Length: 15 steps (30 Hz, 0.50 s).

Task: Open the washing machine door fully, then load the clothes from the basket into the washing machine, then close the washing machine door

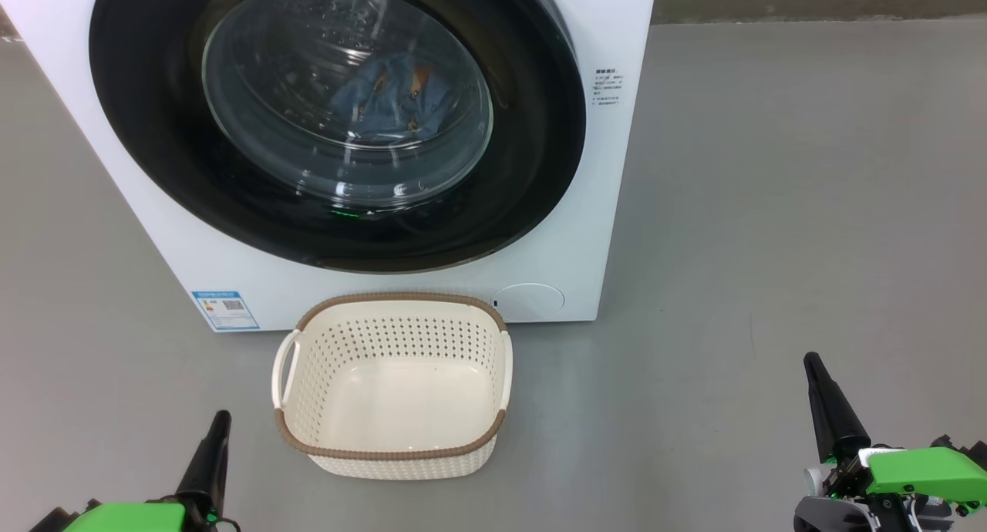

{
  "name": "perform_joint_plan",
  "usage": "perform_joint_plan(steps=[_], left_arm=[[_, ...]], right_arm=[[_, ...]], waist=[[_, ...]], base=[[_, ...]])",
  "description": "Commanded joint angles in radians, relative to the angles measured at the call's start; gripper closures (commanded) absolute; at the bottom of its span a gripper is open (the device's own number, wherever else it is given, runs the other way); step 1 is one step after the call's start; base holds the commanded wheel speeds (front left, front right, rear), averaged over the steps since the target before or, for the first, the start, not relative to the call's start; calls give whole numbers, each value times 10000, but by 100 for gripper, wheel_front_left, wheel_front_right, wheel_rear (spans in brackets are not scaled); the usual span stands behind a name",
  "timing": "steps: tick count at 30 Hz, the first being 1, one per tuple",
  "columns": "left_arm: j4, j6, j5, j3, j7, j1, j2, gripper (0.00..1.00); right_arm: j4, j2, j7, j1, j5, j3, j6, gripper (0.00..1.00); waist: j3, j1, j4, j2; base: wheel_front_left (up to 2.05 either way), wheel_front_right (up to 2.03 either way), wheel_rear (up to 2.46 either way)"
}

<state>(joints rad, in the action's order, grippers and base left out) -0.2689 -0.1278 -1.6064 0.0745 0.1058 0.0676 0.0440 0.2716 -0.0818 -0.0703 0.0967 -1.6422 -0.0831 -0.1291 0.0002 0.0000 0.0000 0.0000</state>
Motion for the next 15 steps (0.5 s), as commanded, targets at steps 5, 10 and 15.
perform_joint_plan(steps=[5, 10, 15], left_arm=[[183, -19, -61, 348, 35, 478, 108, 100], [182, -20, -59, 350, 37, 478, 106, 100], [182, -20, -57, 352, 39, 478, 105, 100]], right_arm=[[-230, -30, -58, 154, -58, 156, -16, 100], [-229, -24, -66, 154, -50, 147, -16, 100], [-229, -17, -73, 155, -42, 138, -16, 100]], waist=[[0, 0, 0, 0], [0, 0, 0, 0], [0, 0, 0, 0]], base=[[0, 0, 0], [0, 0, 0], [0, 0, 0]])
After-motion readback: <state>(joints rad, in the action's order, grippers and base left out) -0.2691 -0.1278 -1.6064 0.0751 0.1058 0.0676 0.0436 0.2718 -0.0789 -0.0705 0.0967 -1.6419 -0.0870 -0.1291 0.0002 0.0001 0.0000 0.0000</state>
